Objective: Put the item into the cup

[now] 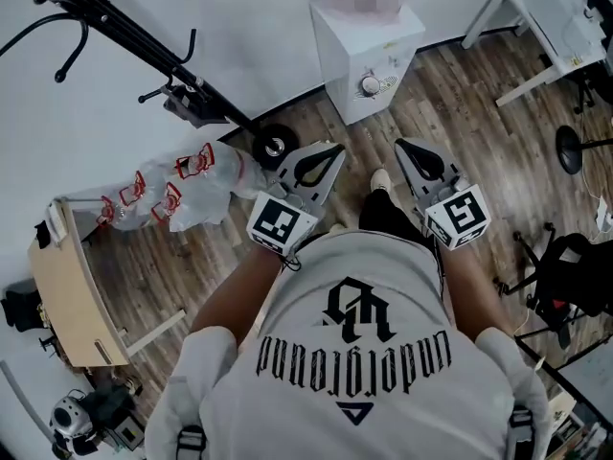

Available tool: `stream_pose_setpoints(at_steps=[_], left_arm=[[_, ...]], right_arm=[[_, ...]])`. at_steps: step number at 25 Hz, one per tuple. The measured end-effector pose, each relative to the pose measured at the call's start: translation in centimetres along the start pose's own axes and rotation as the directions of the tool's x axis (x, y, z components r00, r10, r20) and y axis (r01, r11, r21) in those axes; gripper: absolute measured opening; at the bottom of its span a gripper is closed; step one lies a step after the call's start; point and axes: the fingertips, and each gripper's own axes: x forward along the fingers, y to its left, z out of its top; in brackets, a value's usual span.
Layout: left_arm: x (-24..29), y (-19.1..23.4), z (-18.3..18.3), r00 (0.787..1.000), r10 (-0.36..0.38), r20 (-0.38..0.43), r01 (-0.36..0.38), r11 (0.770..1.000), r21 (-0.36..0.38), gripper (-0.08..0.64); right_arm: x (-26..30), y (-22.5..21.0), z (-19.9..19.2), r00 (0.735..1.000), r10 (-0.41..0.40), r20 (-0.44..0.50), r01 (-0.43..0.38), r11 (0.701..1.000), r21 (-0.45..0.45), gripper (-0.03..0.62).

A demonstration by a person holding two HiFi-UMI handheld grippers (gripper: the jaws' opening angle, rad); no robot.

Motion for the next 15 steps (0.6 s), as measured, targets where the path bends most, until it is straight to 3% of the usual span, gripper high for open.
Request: stream_pose_setpoints(at_steps=[4, 15], left_arm=[[-1.7, -0.7, 1.1, 1.0, -0.019, 0.018, 0.019, 1.0, 0.02, 0.006], [-4.4, -3.8, 5.9, 0.999, -0.011, 0.052, 0.013, 0.999, -0.037, 0.006]], right_arm=[[-1.6, 2.1, 1.5, 1.0, -0.008, 0.03, 0.008, 1.0, -0.008, 0.006], [-6.5, 4.8, 4.7, 1.0, 0.008, 0.028, -0.007, 0.999, -0.041, 0.005]])
